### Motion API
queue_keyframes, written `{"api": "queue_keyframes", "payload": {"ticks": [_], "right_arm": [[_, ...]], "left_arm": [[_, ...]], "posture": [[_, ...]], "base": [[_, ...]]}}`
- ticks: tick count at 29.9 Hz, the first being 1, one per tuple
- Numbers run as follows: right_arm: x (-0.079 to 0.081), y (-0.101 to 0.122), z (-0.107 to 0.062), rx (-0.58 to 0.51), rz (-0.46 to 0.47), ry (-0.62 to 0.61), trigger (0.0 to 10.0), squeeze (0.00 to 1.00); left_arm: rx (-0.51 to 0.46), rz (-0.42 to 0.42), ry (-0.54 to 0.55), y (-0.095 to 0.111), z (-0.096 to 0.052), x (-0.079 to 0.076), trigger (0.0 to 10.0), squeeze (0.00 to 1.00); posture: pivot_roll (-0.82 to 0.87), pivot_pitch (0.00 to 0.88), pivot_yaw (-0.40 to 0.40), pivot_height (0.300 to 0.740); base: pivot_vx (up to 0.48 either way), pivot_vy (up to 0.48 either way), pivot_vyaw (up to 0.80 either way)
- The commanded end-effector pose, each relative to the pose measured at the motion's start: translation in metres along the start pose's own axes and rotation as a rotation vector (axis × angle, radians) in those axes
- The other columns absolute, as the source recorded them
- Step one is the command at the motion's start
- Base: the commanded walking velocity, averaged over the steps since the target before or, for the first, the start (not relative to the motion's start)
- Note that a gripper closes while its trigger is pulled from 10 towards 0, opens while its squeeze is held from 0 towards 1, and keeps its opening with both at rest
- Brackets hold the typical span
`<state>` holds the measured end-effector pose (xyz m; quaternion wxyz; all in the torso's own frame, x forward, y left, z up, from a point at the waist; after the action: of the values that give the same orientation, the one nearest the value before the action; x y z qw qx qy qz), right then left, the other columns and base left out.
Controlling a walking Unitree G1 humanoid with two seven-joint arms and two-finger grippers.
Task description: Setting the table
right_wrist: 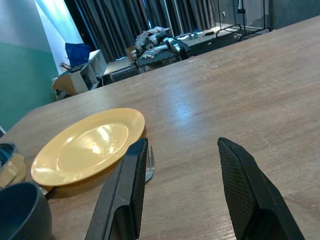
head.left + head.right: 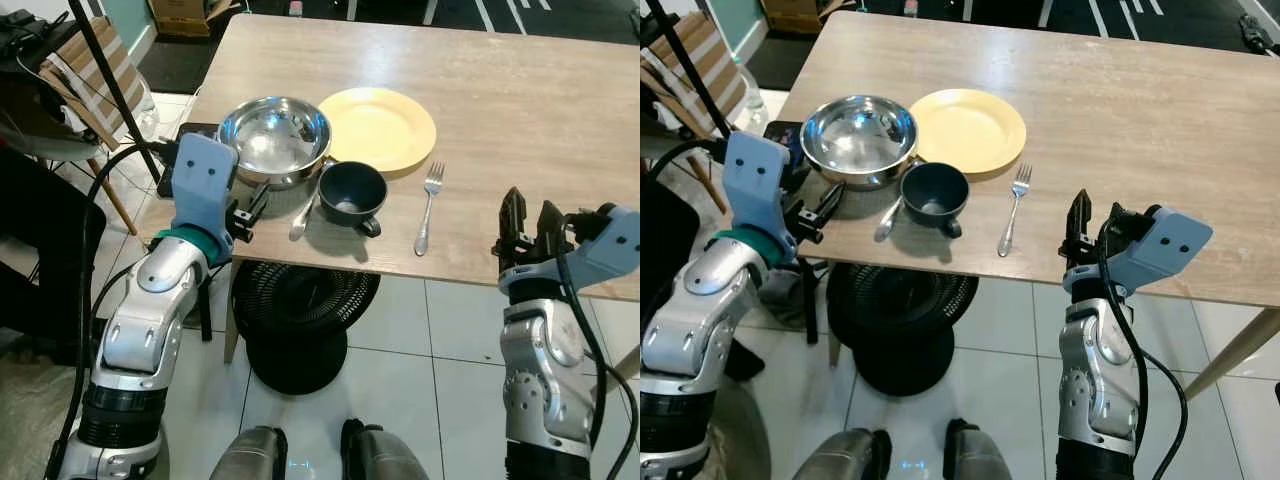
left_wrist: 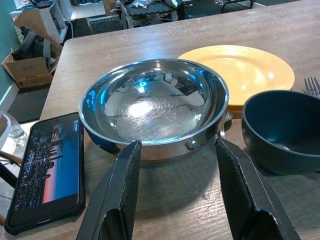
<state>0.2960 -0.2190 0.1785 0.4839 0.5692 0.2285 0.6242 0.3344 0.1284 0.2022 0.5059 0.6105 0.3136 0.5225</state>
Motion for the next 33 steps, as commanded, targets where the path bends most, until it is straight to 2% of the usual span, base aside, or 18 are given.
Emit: {"api": "queue_keyframes", "payload": {"ticks": [1,12,33], "right_arm": [[-0.007,-0.001,-0.002,0.016,-0.01,-0.024,10.0,0.0],[-0.006,-0.003,0.0,0.021,-0.015,-0.035,10.0,0.0],[-0.007,-0.001,0.003,0.024,-0.038,-0.025,10.0,0.0]], "left_arm": [[0.025,-0.014,0.016,-0.005,0.001,0.0,10.0,0.0],[-0.001,-0.033,0.004,-0.001,0.008,-0.013,10.0,0.0],[-0.007,-0.048,-0.001,-0.002,0.01,-0.018,10.0,0.0]], "posture": [[0.05,0.036,0.043,0.74],[0.03,0.03,0.035,0.74],[0.01,0.02,0.033,0.74]], "base": [[0.0,0.0,0.0],[0.0,0.0,0.0],[-0.317,0.0,0.0]]}}
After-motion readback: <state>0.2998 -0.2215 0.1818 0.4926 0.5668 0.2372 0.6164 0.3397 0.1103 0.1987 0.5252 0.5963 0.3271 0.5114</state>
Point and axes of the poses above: a point about 5 cm out from each wrist's last joint towards the gripper, its own z axis pointing out of the wrist towards the gripper, its own y axis along the axis of the wrist's last joint, x = y × z, the point moved 3 cm from there along z, pointing out of the wrist towards the gripper, and after that the axes turned 11 degrees about z, right-handed, at the moved point
